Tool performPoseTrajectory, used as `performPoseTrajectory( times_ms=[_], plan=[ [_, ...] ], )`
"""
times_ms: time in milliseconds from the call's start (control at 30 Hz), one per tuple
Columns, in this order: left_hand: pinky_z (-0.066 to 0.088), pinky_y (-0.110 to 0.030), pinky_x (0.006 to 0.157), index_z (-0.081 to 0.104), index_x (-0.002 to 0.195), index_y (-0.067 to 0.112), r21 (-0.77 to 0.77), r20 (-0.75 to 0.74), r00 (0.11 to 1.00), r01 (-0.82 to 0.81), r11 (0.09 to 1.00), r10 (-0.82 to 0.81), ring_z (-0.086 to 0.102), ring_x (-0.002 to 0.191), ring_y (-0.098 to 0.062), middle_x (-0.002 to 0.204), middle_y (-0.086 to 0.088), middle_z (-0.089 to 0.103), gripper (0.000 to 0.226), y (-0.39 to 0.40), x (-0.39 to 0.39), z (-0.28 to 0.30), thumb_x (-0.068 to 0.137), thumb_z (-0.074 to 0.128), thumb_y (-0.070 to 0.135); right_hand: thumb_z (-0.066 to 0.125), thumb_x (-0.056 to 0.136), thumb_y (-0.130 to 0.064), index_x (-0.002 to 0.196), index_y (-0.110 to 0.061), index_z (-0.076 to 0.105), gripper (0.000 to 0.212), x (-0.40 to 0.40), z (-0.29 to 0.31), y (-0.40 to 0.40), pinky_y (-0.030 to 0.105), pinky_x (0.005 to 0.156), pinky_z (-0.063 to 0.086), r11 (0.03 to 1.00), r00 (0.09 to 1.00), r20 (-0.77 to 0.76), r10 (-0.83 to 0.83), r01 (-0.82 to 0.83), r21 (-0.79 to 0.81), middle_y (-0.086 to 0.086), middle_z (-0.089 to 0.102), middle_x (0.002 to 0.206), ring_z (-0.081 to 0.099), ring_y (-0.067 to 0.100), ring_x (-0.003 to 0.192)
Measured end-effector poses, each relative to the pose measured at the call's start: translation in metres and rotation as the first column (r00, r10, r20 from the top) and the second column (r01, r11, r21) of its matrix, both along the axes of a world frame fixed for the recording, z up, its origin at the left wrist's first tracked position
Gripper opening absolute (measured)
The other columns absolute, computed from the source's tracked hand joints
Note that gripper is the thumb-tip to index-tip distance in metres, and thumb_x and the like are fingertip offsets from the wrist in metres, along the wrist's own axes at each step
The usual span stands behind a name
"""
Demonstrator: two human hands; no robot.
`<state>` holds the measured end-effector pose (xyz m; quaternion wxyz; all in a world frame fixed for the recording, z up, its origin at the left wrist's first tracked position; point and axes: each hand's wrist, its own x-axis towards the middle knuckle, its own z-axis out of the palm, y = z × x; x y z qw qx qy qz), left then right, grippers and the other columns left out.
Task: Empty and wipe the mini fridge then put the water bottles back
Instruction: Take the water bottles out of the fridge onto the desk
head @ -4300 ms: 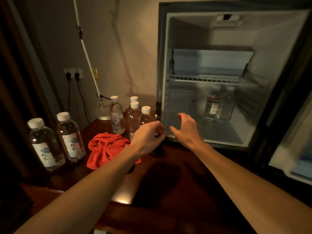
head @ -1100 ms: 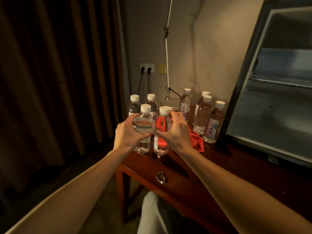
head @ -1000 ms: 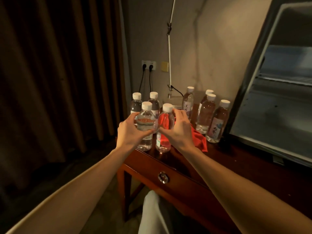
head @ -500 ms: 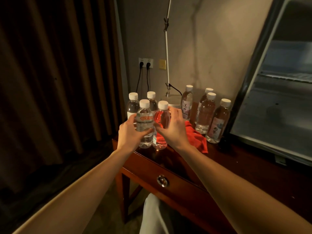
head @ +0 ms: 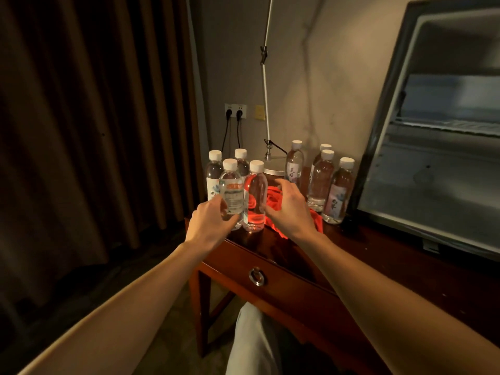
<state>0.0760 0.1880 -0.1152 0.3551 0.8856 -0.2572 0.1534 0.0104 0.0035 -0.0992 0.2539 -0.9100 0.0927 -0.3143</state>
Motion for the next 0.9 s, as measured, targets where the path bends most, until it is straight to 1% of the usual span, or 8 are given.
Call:
performPoseTrajectory(
  times_ms=[100,167,233,300,467,633,833,900],
  plan=[
    [0.06,-0.039,0.073,0.059,0.097,0.023,-0.008,0.002,0.999,0.04,0.999,-0.04,0.065,0.079,-0.01,0.088,0.009,0.066,0.029,-0.008,-0.016,0.003,0.081,0.073,0.043,0.063,0.087,-0.043,0.142,-0.016,0.037,0.067,-0.021,0.001,-0.002,0.038,0.098,0.045,0.998,0.999,-0.018,-0.033,0.032,-0.059,0.006,0.048,0.136,0.049,0.022,0.122],
    [0.059,-0.038,0.075,0.061,0.099,0.022,0.001,0.027,0.997,0.069,0.998,-0.069,0.065,0.081,-0.011,0.09,0.007,0.067,0.031,-0.018,-0.028,0.005,0.081,0.072,0.044,0.063,0.086,-0.035,0.141,-0.017,0.038,0.063,-0.035,0.001,-0.006,0.041,0.098,0.047,0.993,0.998,-0.038,-0.056,0.052,-0.104,0.005,0.048,0.136,0.049,0.024,0.122],
    [0.057,-0.036,0.074,0.063,0.099,0.021,0.007,0.045,0.994,0.099,0.995,-0.1,0.064,0.081,-0.011,0.092,0.005,0.069,0.03,-0.029,-0.041,0.01,0.081,0.072,0.043,0.063,0.085,-0.035,0.14,-0.018,0.04,0.062,-0.049,0.001,-0.012,0.043,0.096,0.048,0.989,0.994,-0.065,-0.088,0.079,-0.128,0.005,0.048,0.135,0.05,0.025,0.121],
    [0.057,-0.037,0.074,0.064,0.099,0.021,0.01,0.059,0.989,0.136,0.991,-0.137,0.066,0.083,-0.014,0.093,0.004,0.07,0.031,-0.042,-0.053,0.015,0.079,0.072,0.043,0.064,0.083,-0.037,0.138,-0.019,0.043,0.062,-0.061,0.002,-0.02,0.043,0.095,0.048,0.983,0.989,-0.08,-0.126,0.113,-0.147,0.005,0.049,0.133,0.05,0.025,0.12],
    [0.056,-0.04,0.076,0.064,0.109,0.024,0.037,0.1,0.967,0.233,0.972,-0.236,0.067,0.092,-0.018,0.101,0.003,0.071,0.042,-0.079,-0.074,0.021,0.077,0.068,0.051,0.062,0.085,-0.041,0.139,-0.018,0.044,0.062,-0.089,0.01,-0.051,0.041,0.094,0.048,0.958,0.966,-0.103,-0.239,0.218,-0.184,0.005,0.048,0.137,0.048,0.027,0.124],
    [0.054,-0.038,0.081,0.063,0.117,0.023,0.047,0.137,0.941,0.305,0.951,-0.308,0.064,0.103,-0.019,0.109,0.002,0.069,0.046,-0.124,-0.087,0.029,0.081,0.067,0.052,0.06,0.086,-0.043,0.136,-0.017,0.047,0.058,-0.113,0.021,-0.087,0.04,0.094,0.047,0.935,0.941,-0.085,-0.327,0.31,-0.171,0.005,0.05,0.134,0.05,0.026,0.12],
    [0.052,-0.038,0.081,0.062,0.11,0.024,0.075,0.133,0.902,0.405,0.911,-0.412,0.063,0.104,-0.023,0.107,0.001,0.067,0.046,-0.181,-0.099,0.036,0.083,0.061,0.062,0.059,0.089,-0.042,0.14,-0.015,0.045,0.059,-0.143,0.032,-0.131,0.042,0.101,0.044,0.892,0.89,-0.131,-0.436,0.409,-0.19,0.004,0.048,0.14,0.044,0.025,0.129],
    [0.051,-0.037,0.083,0.062,0.113,0.026,0.075,0.126,0.888,0.437,0.896,-0.443,0.062,0.106,-0.021,0.11,0.003,0.066,0.048,-0.201,-0.104,0.041,0.083,0.059,0.064,0.059,0.089,-0.043,0.14,-0.016,0.046,0.059,-0.155,0.034,-0.147,0.041,0.1,0.044,0.874,0.873,-0.129,-0.47,0.44,-0.206,0.004,0.049,0.139,0.044,0.024,0.129]
  ],
)
